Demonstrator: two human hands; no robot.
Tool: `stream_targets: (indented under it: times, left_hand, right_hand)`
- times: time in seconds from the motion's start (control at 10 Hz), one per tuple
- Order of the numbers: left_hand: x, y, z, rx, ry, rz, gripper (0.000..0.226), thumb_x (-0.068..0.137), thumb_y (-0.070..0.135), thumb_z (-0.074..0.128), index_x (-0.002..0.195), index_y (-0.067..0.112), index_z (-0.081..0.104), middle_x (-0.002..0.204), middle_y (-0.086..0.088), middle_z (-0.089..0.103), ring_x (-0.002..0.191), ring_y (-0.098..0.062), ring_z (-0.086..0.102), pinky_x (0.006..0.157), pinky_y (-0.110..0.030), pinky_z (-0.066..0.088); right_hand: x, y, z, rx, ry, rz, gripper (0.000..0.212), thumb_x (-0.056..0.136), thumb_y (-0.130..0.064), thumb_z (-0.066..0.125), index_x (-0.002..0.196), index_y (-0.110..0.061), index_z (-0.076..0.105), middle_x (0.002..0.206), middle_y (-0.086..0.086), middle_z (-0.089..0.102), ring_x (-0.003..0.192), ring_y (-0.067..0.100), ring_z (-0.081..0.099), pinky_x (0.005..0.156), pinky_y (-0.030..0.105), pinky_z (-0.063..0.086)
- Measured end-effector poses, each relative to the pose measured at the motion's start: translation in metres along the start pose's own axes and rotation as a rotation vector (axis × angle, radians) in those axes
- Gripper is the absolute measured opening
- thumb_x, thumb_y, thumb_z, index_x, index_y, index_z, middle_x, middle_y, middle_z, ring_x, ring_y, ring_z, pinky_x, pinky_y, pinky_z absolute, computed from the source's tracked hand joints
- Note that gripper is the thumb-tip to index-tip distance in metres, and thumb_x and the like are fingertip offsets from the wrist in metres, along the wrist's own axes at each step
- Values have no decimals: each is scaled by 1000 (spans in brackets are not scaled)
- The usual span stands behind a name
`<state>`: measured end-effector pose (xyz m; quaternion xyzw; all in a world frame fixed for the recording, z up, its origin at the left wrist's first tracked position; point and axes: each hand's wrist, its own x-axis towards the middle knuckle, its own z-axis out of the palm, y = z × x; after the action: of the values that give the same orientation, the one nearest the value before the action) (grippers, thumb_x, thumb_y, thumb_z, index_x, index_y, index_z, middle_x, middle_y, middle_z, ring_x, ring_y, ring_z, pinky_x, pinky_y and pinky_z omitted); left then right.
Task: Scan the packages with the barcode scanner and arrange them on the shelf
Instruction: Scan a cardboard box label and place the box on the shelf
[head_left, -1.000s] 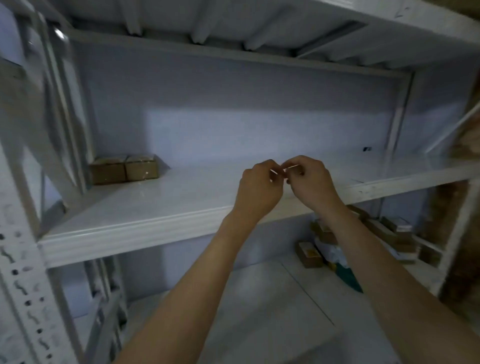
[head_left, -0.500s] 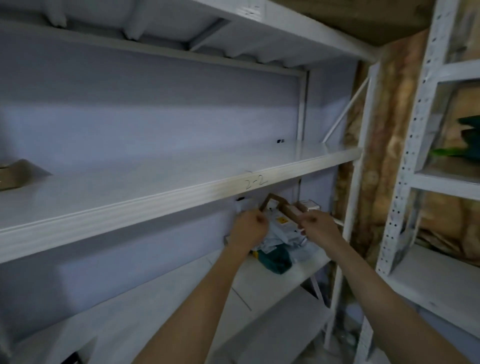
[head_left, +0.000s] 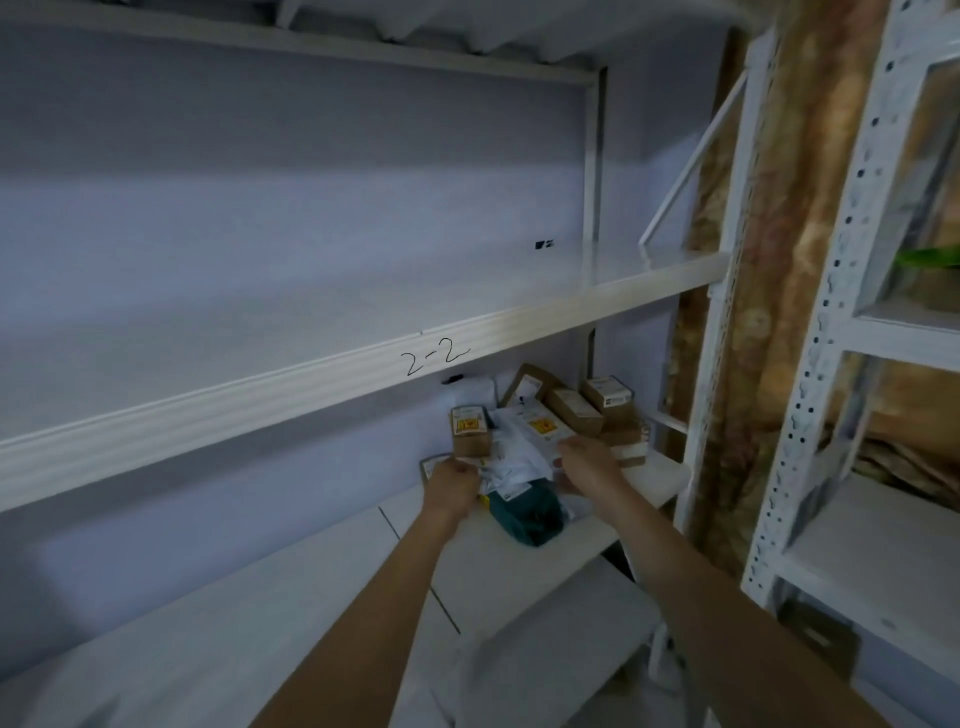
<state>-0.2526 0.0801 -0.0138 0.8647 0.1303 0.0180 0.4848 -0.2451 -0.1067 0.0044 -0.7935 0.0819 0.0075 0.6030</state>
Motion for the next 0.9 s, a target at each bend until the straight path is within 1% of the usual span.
stream_targets:
  times: [0.1, 0.2, 0.3, 0.4, 0.5, 0.6, 0.7, 0.8, 0.9]
  left_hand:
    - [41, -6, 12, -36, -2, 26, 11, 91, 8, 54, 82, 9, 60, 97, -17, 69, 73, -17, 60, 63, -23, 46]
    - [80, -4, 15, -232, 16, -70, 8, 92, 13, 53, 88, 15, 59, 109, -16, 68, 99, -30, 67, 88, -37, 56]
    - [130, -8, 13, -282, 13, -109, 13, 92, 11, 56, 78, 11, 57, 96, -16, 67, 87, -29, 67, 75, -35, 59]
    - [170, -23, 14, -397, -11, -148, 18, 91, 10, 62, 73, 8, 62, 81, -11, 65, 73, -23, 61, 61, -25, 51]
    - [205, -28, 14, -477, -5, -194, 13, 94, 10, 60, 94, -1, 67, 90, -17, 67, 79, -27, 62, 70, -33, 54]
    - [234, -40, 19, -474, 9, -263, 25, 100, 13, 51, 76, 7, 58, 75, -8, 58, 67, -21, 54, 63, -28, 49]
    - [252, -47, 28, -495, -40, -287, 42, 104, 6, 42, 63, 18, 41, 67, -5, 39, 58, -14, 37, 54, -22, 34]
    - [265, -51, 37, -482, -54, -349, 38, 104, 9, 42, 68, 18, 46, 70, -6, 42, 61, -14, 37, 60, -23, 34]
    - [274, -46, 49, -535, -78, -353, 25, 104, 14, 43, 111, -1, 61, 109, -19, 59, 93, -29, 56, 84, -32, 47]
  right_hand:
    - [37, -3, 15, -20, -34, 11, 17, 99, -14, 50, 83, -16, 55, 83, 4, 59, 75, 21, 59, 83, 43, 57]
    - [84, -4, 33, -28, -64, 8, 6, 100, -16, 50, 99, -13, 55, 100, 9, 61, 87, 25, 61, 76, 40, 57]
    - [124, -1, 55, -21, -91, 43, 9, 100, -17, 48, 95, -14, 55, 102, 11, 59, 89, 28, 60, 83, 42, 56]
    - [163, 2, 82, -15, -105, 190, 22, 103, -18, 46, 86, -11, 57, 94, 21, 57, 84, 31, 58, 83, 44, 54]
    - [199, 10, 101, -54, -89, 264, 27, 106, -16, 44, 82, -9, 54, 79, 19, 50, 65, 25, 47, 76, 34, 25]
    - [225, 15, 116, -138, -130, 292, 29, 107, -23, 41, 82, -12, 50, 70, 8, 41, 62, 20, 43, 72, 36, 40]
    - [245, 17, 127, -106, -186, 338, 34, 107, -32, 43, 109, -7, 65, 87, 6, 49, 96, 35, 65, 75, 39, 48]
    - [269, 18, 134, -53, -234, 330, 39, 104, -30, 47, 132, -4, 59, 96, 16, 63, 86, 29, 62, 83, 40, 50]
    - [290, 21, 139, -83, -295, 287, 39, 103, -27, 47, 132, -4, 58, 130, 22, 61, 111, 34, 63, 102, 46, 50]
